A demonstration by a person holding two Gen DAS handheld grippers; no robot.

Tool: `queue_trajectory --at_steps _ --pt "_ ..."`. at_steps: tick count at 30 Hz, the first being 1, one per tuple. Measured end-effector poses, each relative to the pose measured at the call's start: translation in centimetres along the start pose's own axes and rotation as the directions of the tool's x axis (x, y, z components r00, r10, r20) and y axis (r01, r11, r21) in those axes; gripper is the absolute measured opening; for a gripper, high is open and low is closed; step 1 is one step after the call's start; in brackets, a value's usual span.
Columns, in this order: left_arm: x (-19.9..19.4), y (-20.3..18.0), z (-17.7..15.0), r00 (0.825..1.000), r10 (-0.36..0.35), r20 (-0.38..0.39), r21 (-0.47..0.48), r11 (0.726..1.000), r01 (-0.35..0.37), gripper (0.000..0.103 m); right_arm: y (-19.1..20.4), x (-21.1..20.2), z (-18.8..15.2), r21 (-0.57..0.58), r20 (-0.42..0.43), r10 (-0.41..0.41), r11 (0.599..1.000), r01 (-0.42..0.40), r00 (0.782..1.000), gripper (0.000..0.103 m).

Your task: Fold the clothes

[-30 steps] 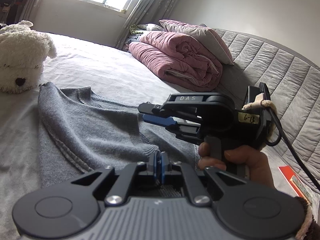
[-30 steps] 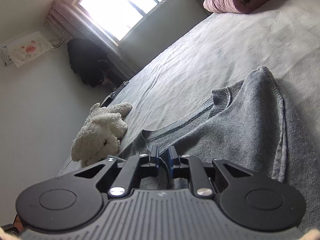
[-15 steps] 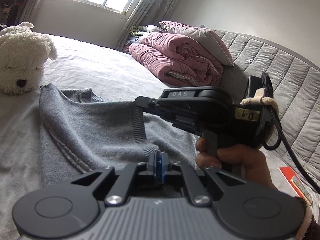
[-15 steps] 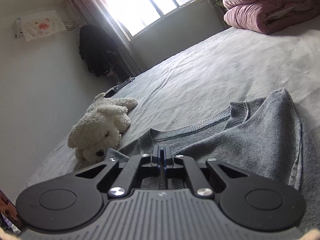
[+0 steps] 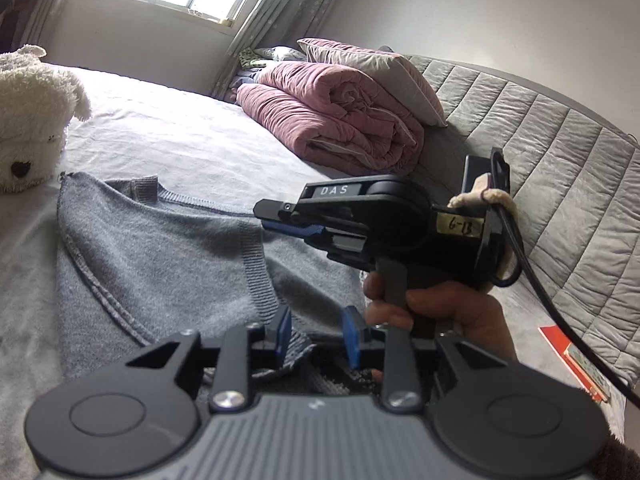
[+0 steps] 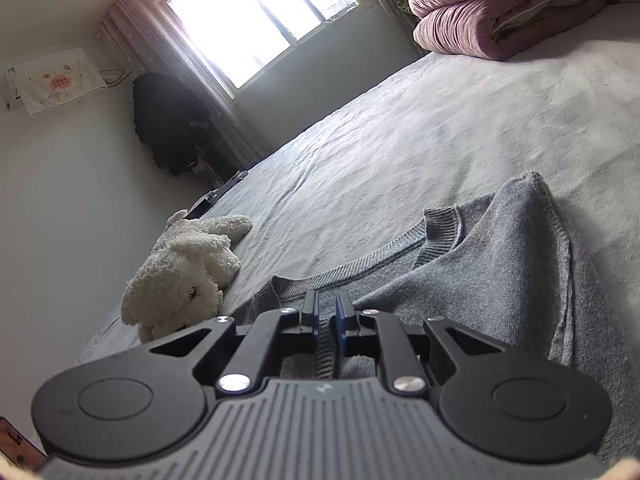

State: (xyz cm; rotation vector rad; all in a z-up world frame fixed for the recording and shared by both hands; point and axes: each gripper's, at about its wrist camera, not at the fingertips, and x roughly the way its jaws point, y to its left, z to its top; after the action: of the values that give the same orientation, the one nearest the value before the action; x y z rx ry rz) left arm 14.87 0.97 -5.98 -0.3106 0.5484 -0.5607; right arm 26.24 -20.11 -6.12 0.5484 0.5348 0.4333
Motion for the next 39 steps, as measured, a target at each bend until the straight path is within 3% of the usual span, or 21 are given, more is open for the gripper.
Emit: queue_trajectory --at_steps 3,8,13,16,17,19,26,31,39 --pt "-0.1 0.2 0.1 1.0 0.01 0.016 -0.013 1.0 -0.01 0.028 0.6 -0.2 -0.3 -0.031 -0.009 0.017 0.999 -0.017 1.0 0.016" --pt "1.9 1.2 -0.7 0.993 0.047 -0.109 -0.048 0.998 -0.052 0.029 0.8 1.1 -1.2 -0.065 -0.079 -0.023 0.998 0.017 0.997 0.016" --pt "1.2 1.2 -0.3 0.996 0.029 -0.089 -0.068 0.997 -0.035 0.03 0.3 1.4 -1.5 -0.051 -0.1 -0.036 0.998 0.031 0.994 0.014" --pt "0.6 0.9 0.0 0.997 0.033 -0.073 -0.065 0.997 -0.038 0.033 0.1 0.9 -1.3 -0.024 -0.089 -0.038 0.999 0.036 0.995 0.019" --pt "0.4 0.8 0.0 0.997 0.034 -0.067 -0.064 0.997 -0.039 0.035 0.2 0.1 -1.3 -0.01 -0.085 -0.041 0.999 0.041 0.996 0.03" --pt "0.0 0.6 0.2 0.998 0.037 -0.056 -0.063 0.997 -0.04 0.037 0.4 -1.9 -1.4 0.017 -0.078 -0.049 0.999 0.05 0.996 0.043" --pt "-2.9 -1.4 -0.2 0.999 0.031 -0.013 -0.074 0.997 -0.032 0.045 1.0 -8.7 -1.8 0.111 -0.056 -0.075 0.991 0.081 0.996 0.044" --pt "-5.1 -3.3 -1.2 0.999 0.031 -0.014 -0.142 0.989 -0.033 0.045 1.4 -13.6 -2.1 0.178 -0.042 -0.095 0.979 0.101 0.995 0.046" --pt "-9.0 -6.7 -1.7 0.996 0.079 -0.049 -0.092 0.992 -0.083 0.045 1.2 -19.9 -3.5 0.212 -0.039 -0.126 0.968 0.132 0.991 0.047"
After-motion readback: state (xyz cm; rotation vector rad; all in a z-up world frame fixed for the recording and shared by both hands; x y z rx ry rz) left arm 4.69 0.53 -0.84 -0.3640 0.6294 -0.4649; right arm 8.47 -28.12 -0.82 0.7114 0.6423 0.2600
